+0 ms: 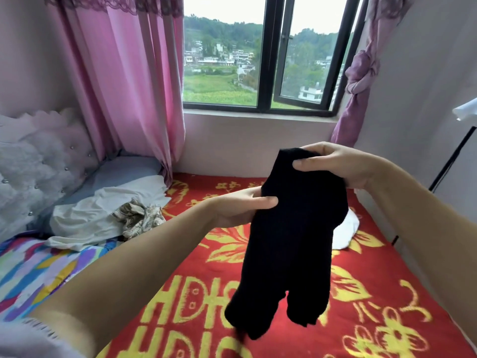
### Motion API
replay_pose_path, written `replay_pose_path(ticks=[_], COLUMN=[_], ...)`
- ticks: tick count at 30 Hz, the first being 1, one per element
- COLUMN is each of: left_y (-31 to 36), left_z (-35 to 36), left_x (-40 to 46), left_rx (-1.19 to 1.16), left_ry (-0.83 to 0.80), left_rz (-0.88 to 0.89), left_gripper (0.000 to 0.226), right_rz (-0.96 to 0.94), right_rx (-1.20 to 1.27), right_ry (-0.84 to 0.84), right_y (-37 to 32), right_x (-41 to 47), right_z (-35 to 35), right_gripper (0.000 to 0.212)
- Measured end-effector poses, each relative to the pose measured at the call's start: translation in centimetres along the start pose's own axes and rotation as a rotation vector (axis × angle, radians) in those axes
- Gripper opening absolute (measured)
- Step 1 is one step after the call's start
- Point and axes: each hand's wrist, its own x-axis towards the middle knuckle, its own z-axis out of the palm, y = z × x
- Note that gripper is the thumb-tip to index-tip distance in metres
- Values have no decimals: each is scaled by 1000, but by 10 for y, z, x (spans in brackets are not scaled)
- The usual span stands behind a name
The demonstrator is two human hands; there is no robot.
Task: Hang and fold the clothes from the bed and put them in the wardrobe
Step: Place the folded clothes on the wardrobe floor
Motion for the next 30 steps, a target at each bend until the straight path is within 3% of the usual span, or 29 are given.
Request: replay_pose_path(ticks=[4,8,13,17,20,23,26,28,30], left_y=[3,-13,-27,-25,-22,-19,-6,5,16], left_z=[-5,-26,-42,-50,-52,-44,-27,-12,3], left_x=[6,-4,-22,-40,-43,-30,-16,-8,1], left_rx=[152,432,304,245,466,682,420,205,139], left_ry=[31,160,415,508,593,843,910,814,734], left_rz=[-85,-173,-41,44,11,5,5,-8,-10], left_gripper=[59,27,46,13,6,17,23,20,22], right_rz=[-38,-44,-16,-14,51,92,84,47,-9], right_rx=[2,52,-144,-433,-622,-732,-708,-700,-694], right_ry=[68,252,405,401,423,546,667,684,639], right_y=[-3,9,40,59,70,77,74,68,61], right_x=[-4,-3,0,3,9,21,32,42,52], right_z=[-11,-19,-20,-15,-6,8,27,42,58], right_gripper=[15,17,22,15,22,31,40,42,37])
